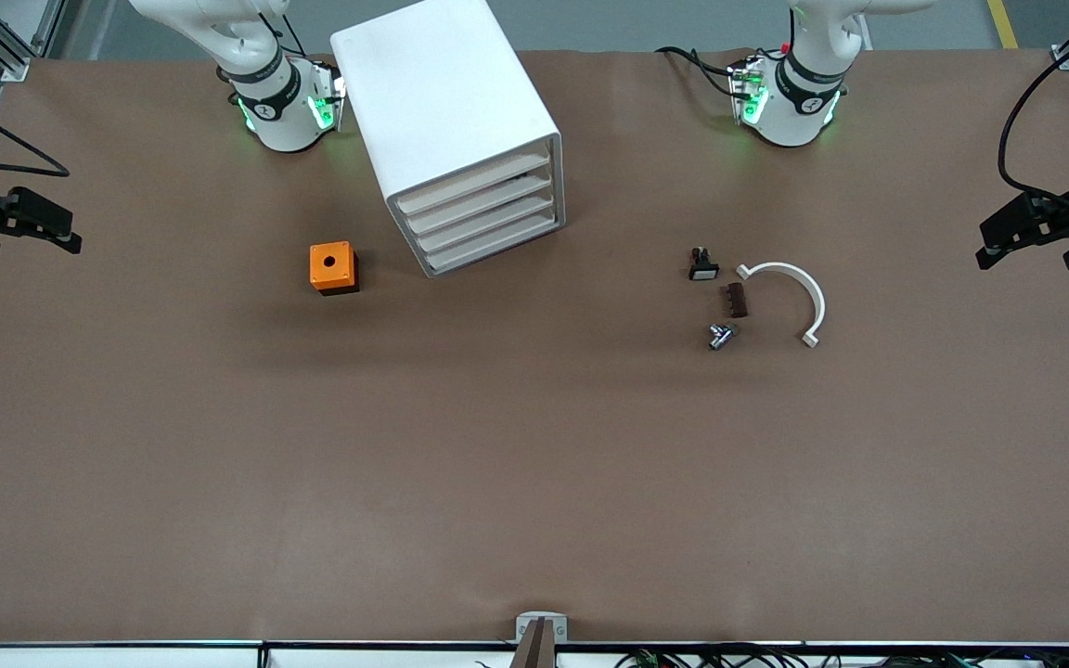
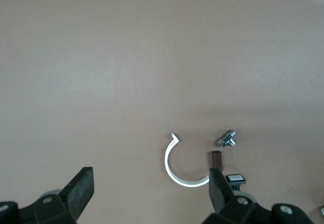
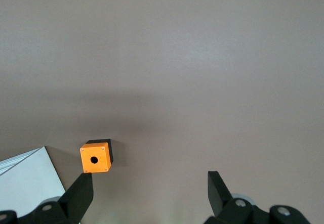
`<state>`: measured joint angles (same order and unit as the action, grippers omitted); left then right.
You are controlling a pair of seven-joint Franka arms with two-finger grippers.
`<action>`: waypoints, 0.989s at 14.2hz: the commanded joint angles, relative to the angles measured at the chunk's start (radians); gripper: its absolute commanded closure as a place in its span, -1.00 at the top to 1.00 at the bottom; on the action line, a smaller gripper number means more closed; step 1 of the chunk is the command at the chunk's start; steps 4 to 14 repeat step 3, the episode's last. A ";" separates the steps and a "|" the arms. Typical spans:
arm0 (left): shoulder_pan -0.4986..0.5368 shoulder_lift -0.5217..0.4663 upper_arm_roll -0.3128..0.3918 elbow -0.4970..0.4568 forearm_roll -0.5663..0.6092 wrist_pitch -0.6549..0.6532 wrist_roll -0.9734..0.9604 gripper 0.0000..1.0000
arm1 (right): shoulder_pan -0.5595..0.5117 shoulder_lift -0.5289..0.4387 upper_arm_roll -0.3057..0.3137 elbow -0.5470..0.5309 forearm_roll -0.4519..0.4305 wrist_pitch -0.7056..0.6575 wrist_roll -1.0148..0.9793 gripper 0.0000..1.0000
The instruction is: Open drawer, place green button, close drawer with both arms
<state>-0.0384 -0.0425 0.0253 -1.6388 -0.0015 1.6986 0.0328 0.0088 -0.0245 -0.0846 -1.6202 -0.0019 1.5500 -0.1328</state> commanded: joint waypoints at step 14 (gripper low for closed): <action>0.003 0.013 -0.002 0.025 -0.008 -0.010 -0.011 0.99 | -0.020 -0.031 0.009 -0.030 0.014 0.012 -0.011 1.00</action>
